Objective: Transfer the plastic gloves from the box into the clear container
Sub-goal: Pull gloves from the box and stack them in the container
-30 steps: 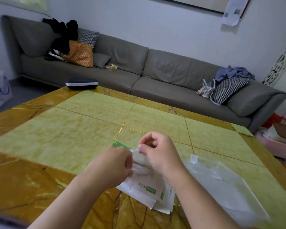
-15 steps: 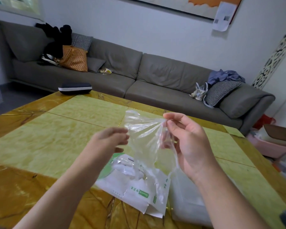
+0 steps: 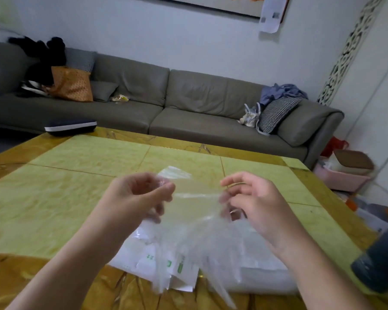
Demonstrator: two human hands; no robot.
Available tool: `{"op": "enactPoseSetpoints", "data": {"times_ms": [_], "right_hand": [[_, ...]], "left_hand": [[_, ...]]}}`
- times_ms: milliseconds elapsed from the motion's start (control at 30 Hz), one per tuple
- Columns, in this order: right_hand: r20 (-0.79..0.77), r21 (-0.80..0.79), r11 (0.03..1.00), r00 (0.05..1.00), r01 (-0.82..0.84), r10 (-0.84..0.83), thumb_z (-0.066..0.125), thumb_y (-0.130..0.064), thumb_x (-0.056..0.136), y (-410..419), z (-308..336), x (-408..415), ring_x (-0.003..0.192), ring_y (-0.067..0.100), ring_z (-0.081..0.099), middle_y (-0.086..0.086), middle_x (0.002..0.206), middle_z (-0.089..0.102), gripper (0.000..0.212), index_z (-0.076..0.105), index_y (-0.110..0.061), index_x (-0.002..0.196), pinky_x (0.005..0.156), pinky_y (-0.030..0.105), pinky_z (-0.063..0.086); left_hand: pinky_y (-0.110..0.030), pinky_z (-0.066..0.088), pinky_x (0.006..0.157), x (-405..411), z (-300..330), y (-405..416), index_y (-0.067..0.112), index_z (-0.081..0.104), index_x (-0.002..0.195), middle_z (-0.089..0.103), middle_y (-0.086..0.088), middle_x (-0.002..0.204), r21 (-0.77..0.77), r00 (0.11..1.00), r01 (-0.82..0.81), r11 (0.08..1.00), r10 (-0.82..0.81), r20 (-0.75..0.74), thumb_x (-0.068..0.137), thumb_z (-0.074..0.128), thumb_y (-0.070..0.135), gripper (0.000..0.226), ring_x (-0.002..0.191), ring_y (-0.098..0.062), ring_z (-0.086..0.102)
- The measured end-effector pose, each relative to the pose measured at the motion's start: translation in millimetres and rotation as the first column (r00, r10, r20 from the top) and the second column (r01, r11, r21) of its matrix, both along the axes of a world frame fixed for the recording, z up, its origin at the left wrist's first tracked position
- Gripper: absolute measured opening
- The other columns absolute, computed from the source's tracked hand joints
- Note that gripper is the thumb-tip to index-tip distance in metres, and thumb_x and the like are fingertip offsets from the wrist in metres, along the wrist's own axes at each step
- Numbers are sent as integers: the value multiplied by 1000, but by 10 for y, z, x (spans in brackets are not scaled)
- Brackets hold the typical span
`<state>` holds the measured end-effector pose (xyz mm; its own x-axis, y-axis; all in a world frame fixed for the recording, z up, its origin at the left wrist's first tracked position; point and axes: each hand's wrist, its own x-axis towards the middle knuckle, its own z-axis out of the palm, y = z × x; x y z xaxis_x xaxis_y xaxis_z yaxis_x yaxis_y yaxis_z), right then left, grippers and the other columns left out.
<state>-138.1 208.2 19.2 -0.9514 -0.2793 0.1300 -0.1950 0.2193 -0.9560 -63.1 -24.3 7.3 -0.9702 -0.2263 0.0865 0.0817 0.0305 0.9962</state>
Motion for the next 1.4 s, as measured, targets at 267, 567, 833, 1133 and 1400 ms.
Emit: {"op": "enactPoseSetpoints", "data": {"times_ms": [267,567,833,1133,1400], "right_hand": [[-121,248,913,925,-322,359,90,-13,81,120,133,95,95,15,76,-3,99,80,47,69,-29,119,88,42,62],[240,-105,993,970,56,-30,86,-18,87,507,-16,-6,70,29,76,11,82,77,29,65,-2,98,51,34,52],[142,-95,995,990,2,11,82,-11,88,914,-33,-186,56,20,57,7,63,64,11,72,-6,90,50,27,37],[154,316,922,947,223,-282,65,-10,87,1033,-354,-259,43,20,56,12,55,67,17,68,6,82,41,22,38],[-78,702,675,966,228,-246,60,5,77,947,-534,-257,47,26,70,9,56,61,19,54,-8,63,52,37,61]], "left_hand": [[-19,43,49,-116,368,565,25,80,88,71,-1,64,-414,975,200,888,-221,-4,73,85,36,19,53,-10,57],[-42,59,86,-303,275,723,11,80,87,78,-12,89,-234,959,227,946,-175,223,76,81,30,21,84,-27,75],[-22,53,58,-625,635,1034,17,80,83,76,-1,70,-616,943,315,722,-166,288,79,86,31,16,60,-10,69],[-25,53,87,-568,107,1637,36,65,110,62,14,109,-941,983,83,327,-182,24,96,64,28,17,95,-8,59],[-32,53,95,-729,-418,1684,32,57,131,65,8,122,-794,812,582,175,-89,577,90,72,41,44,110,-15,63]]}}
